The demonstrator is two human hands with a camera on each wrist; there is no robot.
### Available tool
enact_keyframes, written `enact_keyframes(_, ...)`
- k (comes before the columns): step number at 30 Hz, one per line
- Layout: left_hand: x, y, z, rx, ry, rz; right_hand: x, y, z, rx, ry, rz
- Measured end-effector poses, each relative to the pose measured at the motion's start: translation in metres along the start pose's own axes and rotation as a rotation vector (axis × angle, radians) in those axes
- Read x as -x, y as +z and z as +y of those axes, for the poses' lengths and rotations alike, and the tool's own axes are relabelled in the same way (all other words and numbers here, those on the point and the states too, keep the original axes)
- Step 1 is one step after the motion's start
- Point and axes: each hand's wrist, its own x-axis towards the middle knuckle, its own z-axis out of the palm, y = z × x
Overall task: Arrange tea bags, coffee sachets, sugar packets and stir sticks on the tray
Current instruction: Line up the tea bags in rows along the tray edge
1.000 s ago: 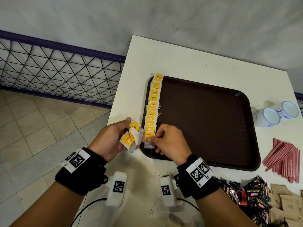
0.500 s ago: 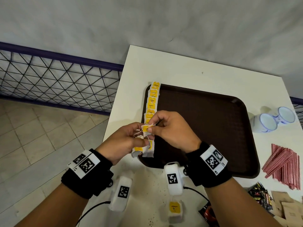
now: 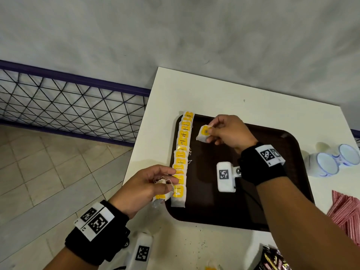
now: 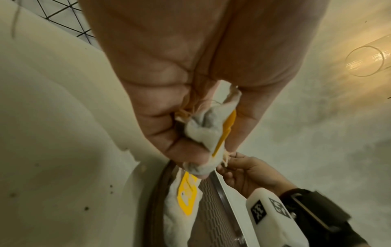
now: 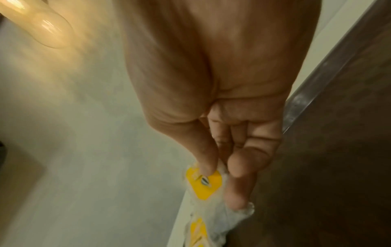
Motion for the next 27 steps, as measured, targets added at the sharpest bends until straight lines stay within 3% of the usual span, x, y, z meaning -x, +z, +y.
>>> enact_keyframes(5, 0.0, -0.004, -0.003, -0.009, 0.01, -0.007, -0.032, -0.001, -0.001, 0.0, 0.043, -0.017)
enact_keyframes(11, 0.002, -0.008, -0.004, 0.027, 0.007, 0.002, -0.056, 0.008, -0.002, 0.013, 0.067, 0.062)
enact_keyframes(17, 0.002, -0.009, -0.004, 0.028, -0.001, -0.008, -0.064, 0.015, -0.003, 0.04, 0.065, 0.163)
enact_keyframes(27, 0.005, -0.011, -0.004, 0.05, -0.025, 0.013, -0.067, 0.017, -0.003, 0.1, 0.058, 0.214)
